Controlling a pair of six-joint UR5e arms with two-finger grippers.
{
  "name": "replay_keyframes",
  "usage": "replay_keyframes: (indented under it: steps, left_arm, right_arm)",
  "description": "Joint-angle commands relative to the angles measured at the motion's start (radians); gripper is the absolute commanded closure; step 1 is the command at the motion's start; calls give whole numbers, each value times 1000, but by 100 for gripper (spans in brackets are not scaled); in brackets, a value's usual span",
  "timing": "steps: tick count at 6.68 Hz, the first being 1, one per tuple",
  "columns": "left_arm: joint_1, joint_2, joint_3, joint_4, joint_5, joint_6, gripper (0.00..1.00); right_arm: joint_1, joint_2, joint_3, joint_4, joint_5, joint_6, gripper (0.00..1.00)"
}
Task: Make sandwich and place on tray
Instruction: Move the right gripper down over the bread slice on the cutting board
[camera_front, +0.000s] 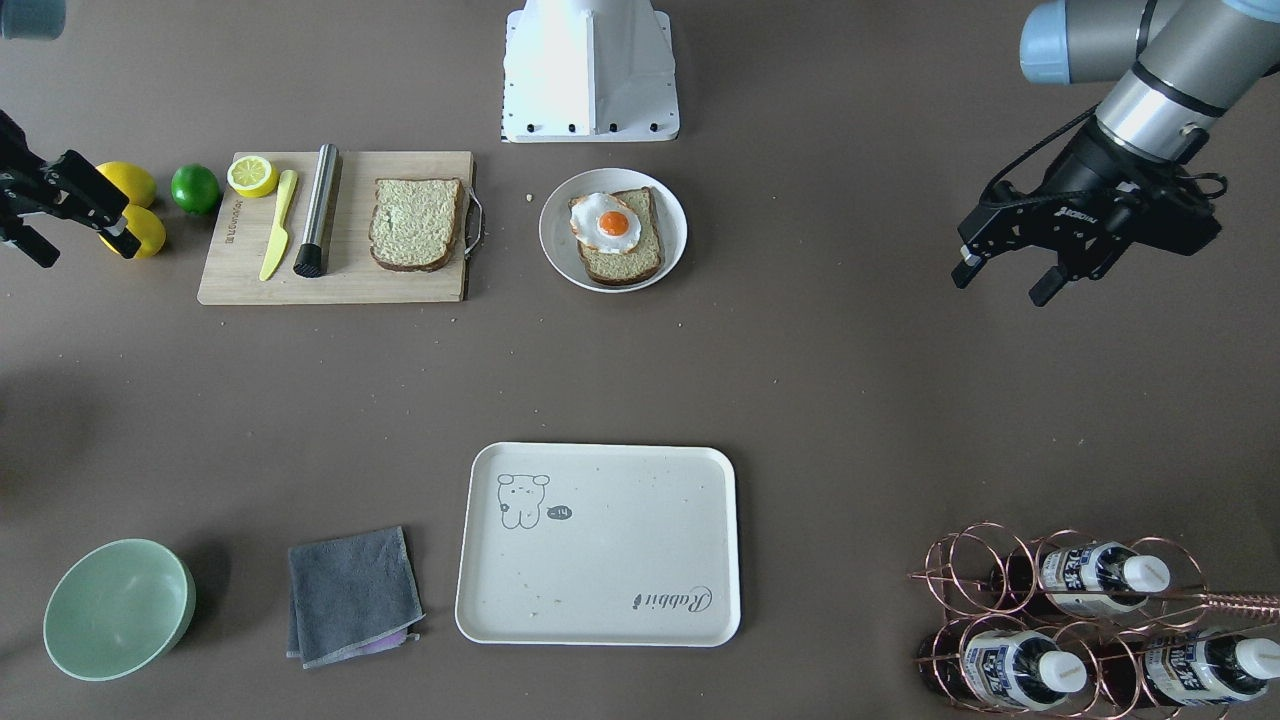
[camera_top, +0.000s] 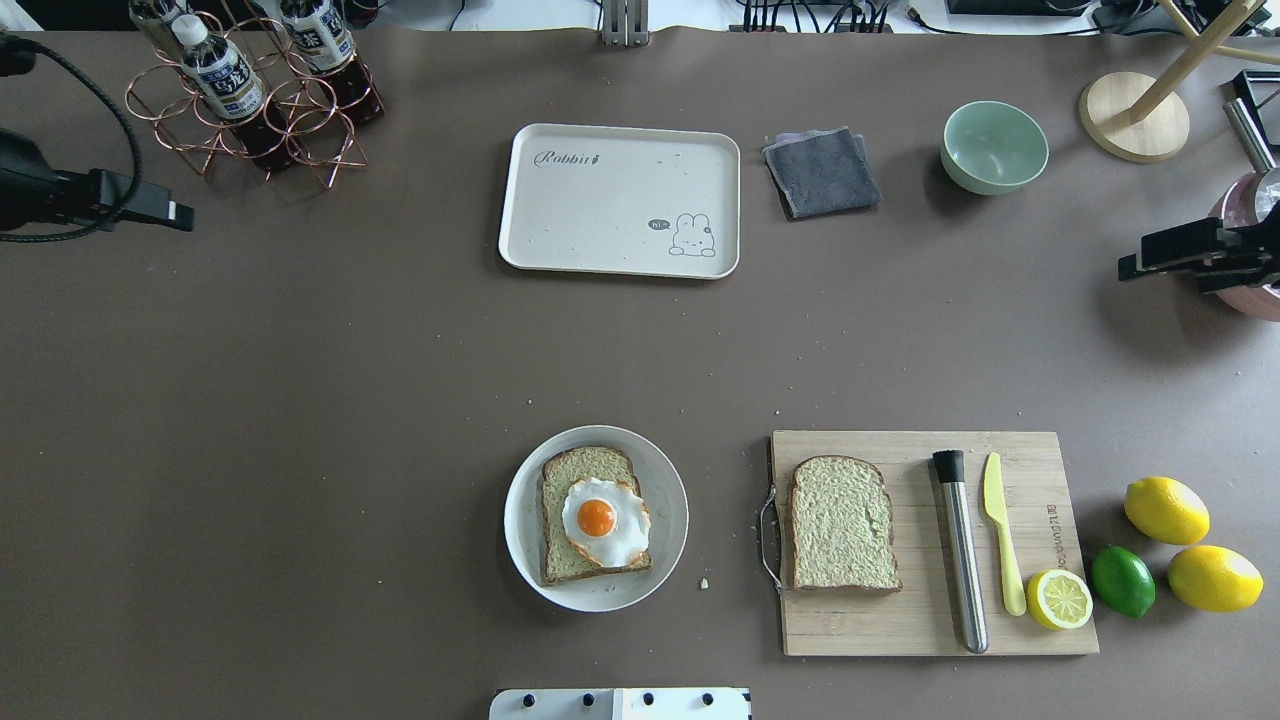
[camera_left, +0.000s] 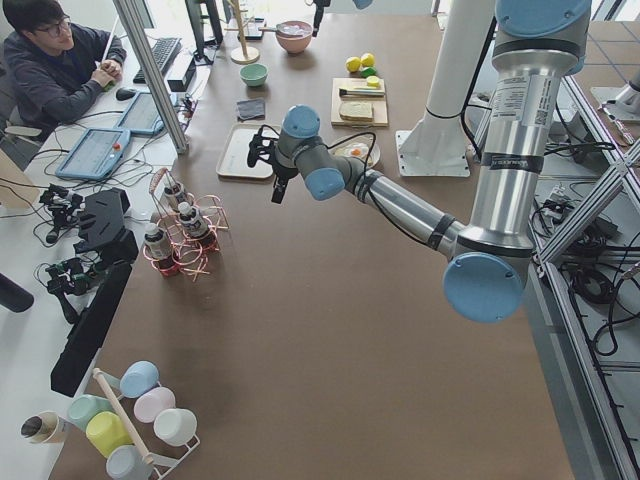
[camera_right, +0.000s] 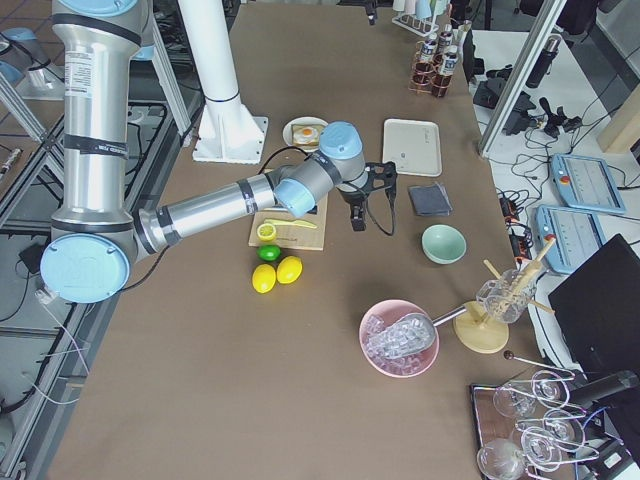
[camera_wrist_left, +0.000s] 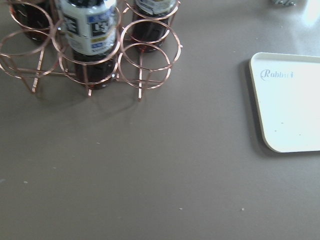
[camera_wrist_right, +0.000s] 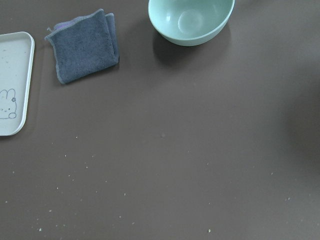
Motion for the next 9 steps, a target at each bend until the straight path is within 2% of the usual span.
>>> replay_keyframes:
  steps: [1,3,4,5,6,7,8,9]
  left_arm:
    - [202,-103,4,7,162,-180,1]
    - [295,-140,2,8,239,-277,1]
    - [332,-160,7,8,277,-306,1]
    - [356,-172,10,11,290,-310,1]
    - [356,-172,10,12,292,-308,1]
    - [355,-172,10,12,292,-310,1]
    - [355,-172,10,12,292,-308,1]
    - [355,-172,10,12,304,-308,1]
  right_arm:
    - [-233,-34,85,5,-174,196,0]
    - [-535,-46,90,56,-448,411,3]
    - [-640,-46,87,56,-550,454,3]
    - [-696,-48,86,56,-573,485,3]
    - [-765,-51,83,57,-631,489,10]
    - [-803,-51,82,60,-652,510,27]
    - [-835,-49,76,65,-679,522,34]
    - [-843,-51,46,121,-686,519,35]
